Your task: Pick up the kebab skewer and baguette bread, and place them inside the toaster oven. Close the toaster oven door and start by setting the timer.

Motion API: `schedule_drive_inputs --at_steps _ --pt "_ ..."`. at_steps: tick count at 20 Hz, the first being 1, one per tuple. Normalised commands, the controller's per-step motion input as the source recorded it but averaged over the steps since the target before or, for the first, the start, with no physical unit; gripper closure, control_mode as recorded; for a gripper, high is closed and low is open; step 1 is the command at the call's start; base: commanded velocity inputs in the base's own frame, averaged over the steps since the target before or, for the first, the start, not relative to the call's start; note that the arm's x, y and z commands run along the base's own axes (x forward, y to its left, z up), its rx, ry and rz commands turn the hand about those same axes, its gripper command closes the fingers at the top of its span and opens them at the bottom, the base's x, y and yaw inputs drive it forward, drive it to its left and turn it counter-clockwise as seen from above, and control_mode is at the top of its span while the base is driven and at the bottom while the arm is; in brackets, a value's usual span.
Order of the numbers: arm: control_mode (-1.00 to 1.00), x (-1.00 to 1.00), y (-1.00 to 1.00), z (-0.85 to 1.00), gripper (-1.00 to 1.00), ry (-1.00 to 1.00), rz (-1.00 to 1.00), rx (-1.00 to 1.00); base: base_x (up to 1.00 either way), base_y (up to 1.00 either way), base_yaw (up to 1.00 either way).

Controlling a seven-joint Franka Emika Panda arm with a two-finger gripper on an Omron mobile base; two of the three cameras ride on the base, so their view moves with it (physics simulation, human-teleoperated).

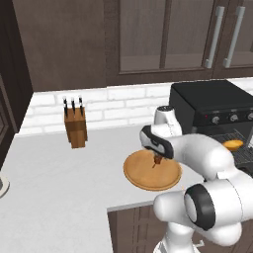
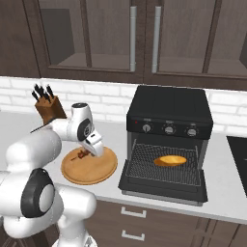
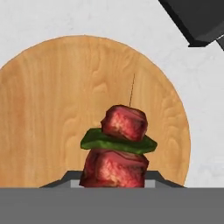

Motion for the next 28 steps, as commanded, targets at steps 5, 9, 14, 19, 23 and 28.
schedule_drive_inputs --at_steps 5,9,14,19,23,28 --pt "-1.00 -0.70 -0.25 0.35 1.00 -0.02 -0.23 0.00 0.00 0.00 0.00" --pt "-1.00 -0.51 -0.29 0.35 1.00 0.00 -0.40 0.00 0.00 0.00 0.00" --pt "-1.00 -0.06 -0.55 0.48 1.00 0.00 -0.32 0.00 0.00 0.00 0.00" --pt "-1.00 -0.46 -0.78 0.36 1.00 -0.01 -0.16 0.00 0.00 0.00 0.00" --pt "-1.00 -0.65 -0.70 0.21 1.00 -0.03 -0.17 0.01 0.00 0.00 0.00" --pt "-1.00 -0.21 -0.92 0.26 1.00 0.00 -0.18 0.02 0.00 0.00 0.00"
